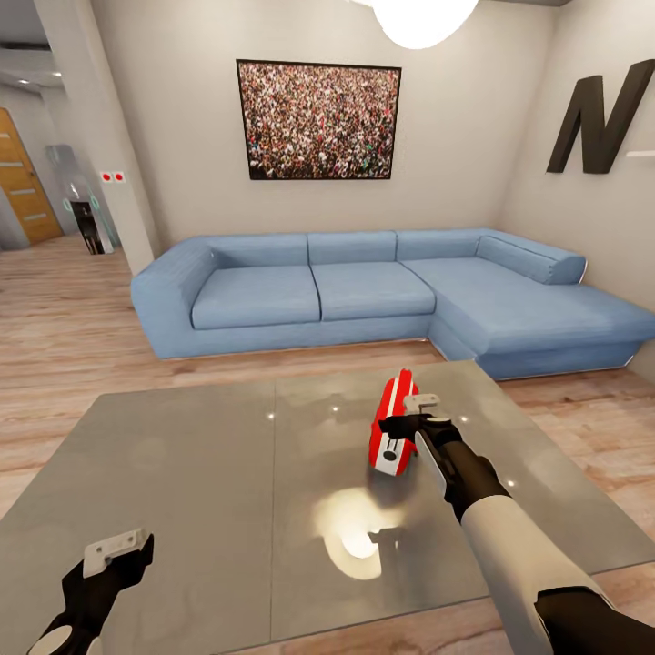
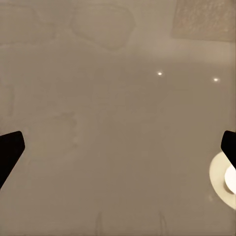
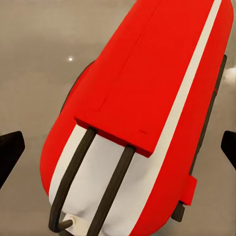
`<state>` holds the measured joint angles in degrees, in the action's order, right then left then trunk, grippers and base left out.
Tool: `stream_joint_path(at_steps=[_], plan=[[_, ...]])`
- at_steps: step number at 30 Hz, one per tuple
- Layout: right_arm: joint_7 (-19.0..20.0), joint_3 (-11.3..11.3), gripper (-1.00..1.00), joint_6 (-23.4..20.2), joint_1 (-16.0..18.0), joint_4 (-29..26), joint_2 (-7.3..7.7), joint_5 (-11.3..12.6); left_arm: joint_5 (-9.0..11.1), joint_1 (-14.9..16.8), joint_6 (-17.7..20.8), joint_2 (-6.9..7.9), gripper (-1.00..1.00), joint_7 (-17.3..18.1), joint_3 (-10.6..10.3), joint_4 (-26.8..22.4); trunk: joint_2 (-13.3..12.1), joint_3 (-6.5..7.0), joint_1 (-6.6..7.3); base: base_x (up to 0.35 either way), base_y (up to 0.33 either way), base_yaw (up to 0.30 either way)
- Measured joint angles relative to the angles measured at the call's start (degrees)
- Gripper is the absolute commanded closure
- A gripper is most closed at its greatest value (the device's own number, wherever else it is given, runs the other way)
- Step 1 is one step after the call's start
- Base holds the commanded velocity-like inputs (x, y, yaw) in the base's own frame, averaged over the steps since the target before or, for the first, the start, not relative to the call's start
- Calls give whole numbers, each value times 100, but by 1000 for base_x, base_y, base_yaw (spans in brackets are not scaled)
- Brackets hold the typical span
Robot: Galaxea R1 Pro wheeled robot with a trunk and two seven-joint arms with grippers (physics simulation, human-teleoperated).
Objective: Turn on the radio receiver that's on the table in the living room.
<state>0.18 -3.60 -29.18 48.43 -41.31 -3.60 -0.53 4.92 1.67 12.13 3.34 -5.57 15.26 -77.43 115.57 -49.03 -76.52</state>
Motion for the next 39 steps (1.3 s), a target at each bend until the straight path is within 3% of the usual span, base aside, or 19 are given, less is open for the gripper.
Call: stream_joint_path(at_steps=[9,10,39], plan=[[6,0,-100,8,0,0,1,-5,0,0,0,-8,-100,3,1,6,0,0,0,0,0,0],[9,-3,100,8,0,0,0,0,0,0,0,-8,-100,4,0,7,0,0,0,0,0,0],[11,1,100,8,-1,1,1,-8,5,0,-2,-28,-100,37,-7,30,0,0,0,0,0,0]])
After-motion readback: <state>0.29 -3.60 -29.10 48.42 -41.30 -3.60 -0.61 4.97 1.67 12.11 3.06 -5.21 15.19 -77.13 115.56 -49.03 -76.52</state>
